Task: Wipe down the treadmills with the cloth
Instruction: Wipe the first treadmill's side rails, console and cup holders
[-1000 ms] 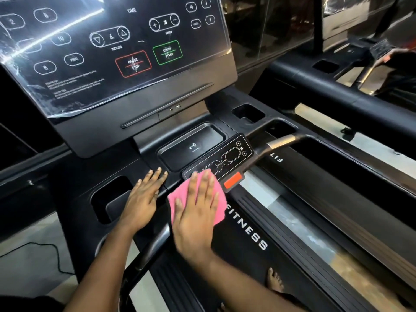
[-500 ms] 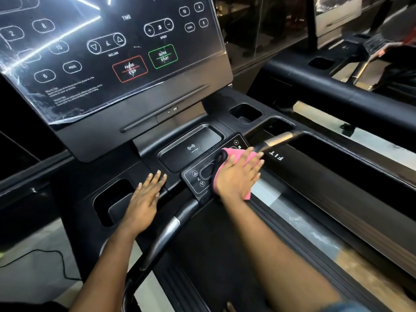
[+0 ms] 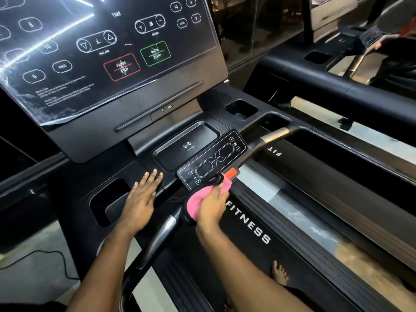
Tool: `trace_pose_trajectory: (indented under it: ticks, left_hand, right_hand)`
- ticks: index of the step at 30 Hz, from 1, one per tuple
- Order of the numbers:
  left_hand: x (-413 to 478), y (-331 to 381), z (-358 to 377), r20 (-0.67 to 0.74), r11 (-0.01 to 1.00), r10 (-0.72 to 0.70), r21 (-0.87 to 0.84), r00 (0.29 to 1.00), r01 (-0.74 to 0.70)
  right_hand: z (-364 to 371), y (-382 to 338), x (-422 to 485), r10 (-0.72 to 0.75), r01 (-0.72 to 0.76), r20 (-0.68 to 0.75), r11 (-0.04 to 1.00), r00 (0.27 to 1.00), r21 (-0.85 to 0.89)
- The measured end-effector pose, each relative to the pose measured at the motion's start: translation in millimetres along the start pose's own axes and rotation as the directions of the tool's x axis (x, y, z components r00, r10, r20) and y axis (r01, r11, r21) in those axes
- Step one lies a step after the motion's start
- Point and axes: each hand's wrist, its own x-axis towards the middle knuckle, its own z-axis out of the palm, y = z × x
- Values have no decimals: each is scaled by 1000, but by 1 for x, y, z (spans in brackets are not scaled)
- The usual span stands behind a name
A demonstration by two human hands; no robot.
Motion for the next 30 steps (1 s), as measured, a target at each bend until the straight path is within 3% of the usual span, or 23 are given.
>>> trace_pose_trajectory:
  ticks: [4, 9, 13, 18, 23, 26, 30]
  left_hand:
    - [-2, -1, -1, -2, 1000, 2, -21, 1000, -2]
    - [-1, 1, 0, -22, 1000, 3, -1, 1000, -3]
    - [1, 0, 2, -37, 1000, 1, 28, 999, 0]
    - [2, 4, 1, -34, 1000, -9, 3, 999, 9]
    - [10, 0, -9, 93, 993, -19, -113, 995, 30]
    - [15, -4, -22, 189, 974, -17, -218, 982, 59]
    - [13, -7, -22, 184, 963, -14, -263, 983, 63]
  right_hand:
    - [-5, -30, 43, 75, -67, -26, 975, 997, 213]
    - [-6, -76, 112, -14, 8, 12, 907, 1000, 421]
    - [-8, -60, 88, -61, 67, -33, 969, 998, 236]
    - [4, -13, 25, 18, -14, -27, 986, 999, 165]
    - [10, 33, -48, 42, -26, 191, 996, 981, -88]
    - [1, 48, -66, -9, 84, 318, 971, 948, -222]
    - [-29, 50, -65, -42, 305, 503, 837, 863, -454]
